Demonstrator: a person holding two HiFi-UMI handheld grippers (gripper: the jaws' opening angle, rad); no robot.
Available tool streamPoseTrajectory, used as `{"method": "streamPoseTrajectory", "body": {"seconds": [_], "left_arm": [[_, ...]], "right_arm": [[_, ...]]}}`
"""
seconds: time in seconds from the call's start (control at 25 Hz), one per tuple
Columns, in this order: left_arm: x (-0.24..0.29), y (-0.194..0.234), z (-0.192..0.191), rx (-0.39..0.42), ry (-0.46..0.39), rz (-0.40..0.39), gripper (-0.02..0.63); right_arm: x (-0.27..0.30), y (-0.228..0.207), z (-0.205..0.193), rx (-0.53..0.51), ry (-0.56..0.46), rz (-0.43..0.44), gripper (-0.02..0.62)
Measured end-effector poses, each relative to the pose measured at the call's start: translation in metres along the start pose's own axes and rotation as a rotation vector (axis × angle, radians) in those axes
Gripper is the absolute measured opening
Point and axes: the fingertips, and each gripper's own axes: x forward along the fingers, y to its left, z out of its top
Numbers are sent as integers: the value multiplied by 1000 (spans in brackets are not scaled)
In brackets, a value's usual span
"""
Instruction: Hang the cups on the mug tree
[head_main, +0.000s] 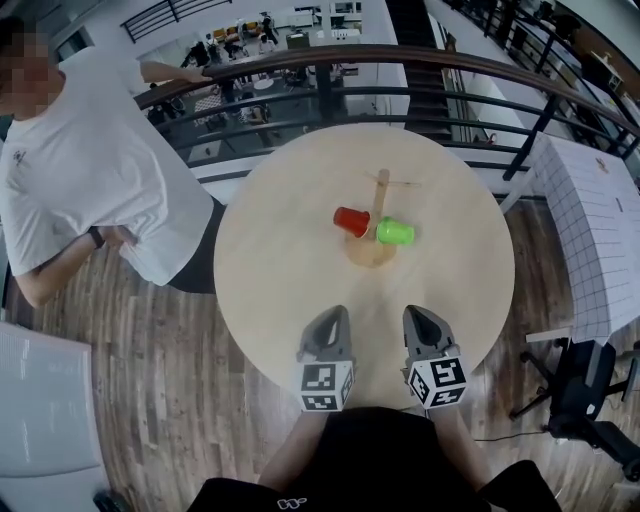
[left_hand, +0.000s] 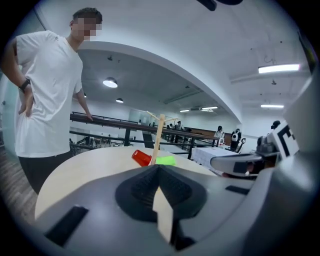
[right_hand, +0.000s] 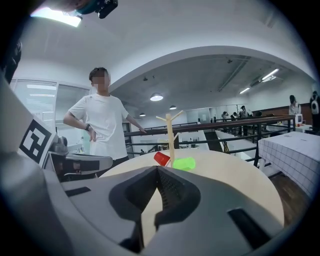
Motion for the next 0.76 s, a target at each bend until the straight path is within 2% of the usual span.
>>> {"method": "streamPoseTrajectory", "body": {"seconds": [0.16,0.48,0.76], "left_arm": [[3,-6,-6,-8,17,-6,12],[4,-8,5,5,-19,-9,12],[3,-10,13,8,-60,-3,12]], "right_arm": [[-1,-6,2,3,-5,-4,9],[2,-5,7,9,-25,8,9],[2,1,15,-55,-70,36,9]]}}
